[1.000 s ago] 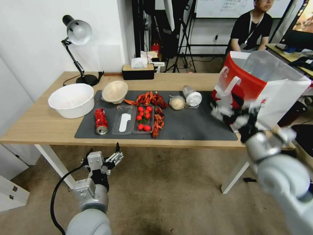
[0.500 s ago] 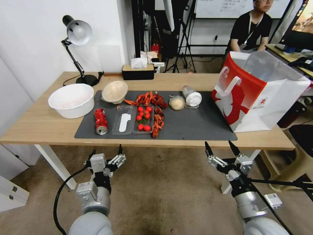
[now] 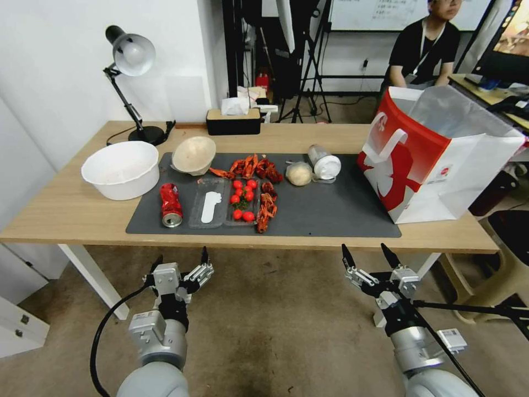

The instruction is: Pick up the trash from the table and place it into the takeout bag.

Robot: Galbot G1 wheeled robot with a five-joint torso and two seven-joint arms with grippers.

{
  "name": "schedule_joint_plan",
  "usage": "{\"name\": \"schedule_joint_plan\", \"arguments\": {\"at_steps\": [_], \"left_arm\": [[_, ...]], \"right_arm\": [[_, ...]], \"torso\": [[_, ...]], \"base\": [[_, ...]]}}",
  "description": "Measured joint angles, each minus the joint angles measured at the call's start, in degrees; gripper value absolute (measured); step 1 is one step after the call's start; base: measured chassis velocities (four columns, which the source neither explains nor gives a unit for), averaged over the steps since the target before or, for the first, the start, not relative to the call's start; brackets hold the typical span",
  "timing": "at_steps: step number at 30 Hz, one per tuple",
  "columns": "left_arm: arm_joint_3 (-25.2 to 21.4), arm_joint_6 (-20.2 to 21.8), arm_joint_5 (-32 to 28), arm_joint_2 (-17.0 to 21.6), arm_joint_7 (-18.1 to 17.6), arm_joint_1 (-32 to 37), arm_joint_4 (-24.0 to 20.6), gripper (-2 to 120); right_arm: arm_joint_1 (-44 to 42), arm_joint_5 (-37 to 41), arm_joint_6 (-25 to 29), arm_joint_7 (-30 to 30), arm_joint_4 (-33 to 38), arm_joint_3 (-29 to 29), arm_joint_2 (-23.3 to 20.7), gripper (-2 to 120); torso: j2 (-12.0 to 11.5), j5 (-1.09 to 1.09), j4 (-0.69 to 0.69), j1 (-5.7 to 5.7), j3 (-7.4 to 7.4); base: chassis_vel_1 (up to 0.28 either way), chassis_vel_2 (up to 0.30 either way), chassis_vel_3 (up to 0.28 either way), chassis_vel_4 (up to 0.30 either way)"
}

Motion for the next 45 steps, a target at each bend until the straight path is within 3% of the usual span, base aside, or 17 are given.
{"name": "schedule_joint_plan", "arguments": {"at_steps": [14,23,27,33,38,41,45], "left_arm": [[0.2,-0.9,0.0,0.4,0.1,0.8,0.0,100],[0.2,-1.2,0.2,0.3,0.1,0.9,-0.1,100],[0.2,-0.9,0.3,0.3,0.2,1.2,-0.5,100],[0.2,-0.9,0.8,-0.1,0.2,1.6,-0.8,100],[-0.1,-0.9,0.8,0.1,0.2,1.5,-0.9,100],[-0.2,-0.8,0.8,0.1,0.1,1.6,-0.9,100],[-0.3,-0.8,0.8,0.2,0.0,1.6,-0.9,100]], "right_arm": [[0.5,-0.4,-0.3,0.4,-1.1,-0.9,0.8,100],[6.2,-0.1,-3.7,1.5,-2.0,-3.5,-2.2,100],[17.0,2.6,-7.9,2.3,-5.1,-6.8,-6.2,100],[28.9,5.3,-13.0,5.7,-9.4,-12.7,-8.6,100],[37.2,5.8,-16.8,9.0,-13.9,-17.8,-8.7,100],[45.7,7.1,-22.3,13.3,-17.6,-22.6,-7.8,100],[51.0,9.3,-26.7,16.2,-20.2,-26.1,-7.7,100]], "torso": [[0.0,0.0,0.0,0.01,0.0],[0.0,0.0,0.0,0.01,0.0],[0.0,0.0,0.0,0.01,0.01],[0.0,-0.01,-0.01,0.01,0.01],[0.0,0.0,0.0,0.02,0.01],[0.0,-0.01,0.0,0.02,0.01],[0.0,-0.01,-0.01,0.02,0.01]], "base": [[0.0,0.0,0.0,0.0],[0.0,0.0,0.0,0.0],[0.0,0.0,0.0,0.0],[0.0,0.0,0.0,0.0],[0.0,0.0,0.0,0.0],[0.0,0.0,0.0,0.0],[0.0,0.0,0.0,0.0]]}}
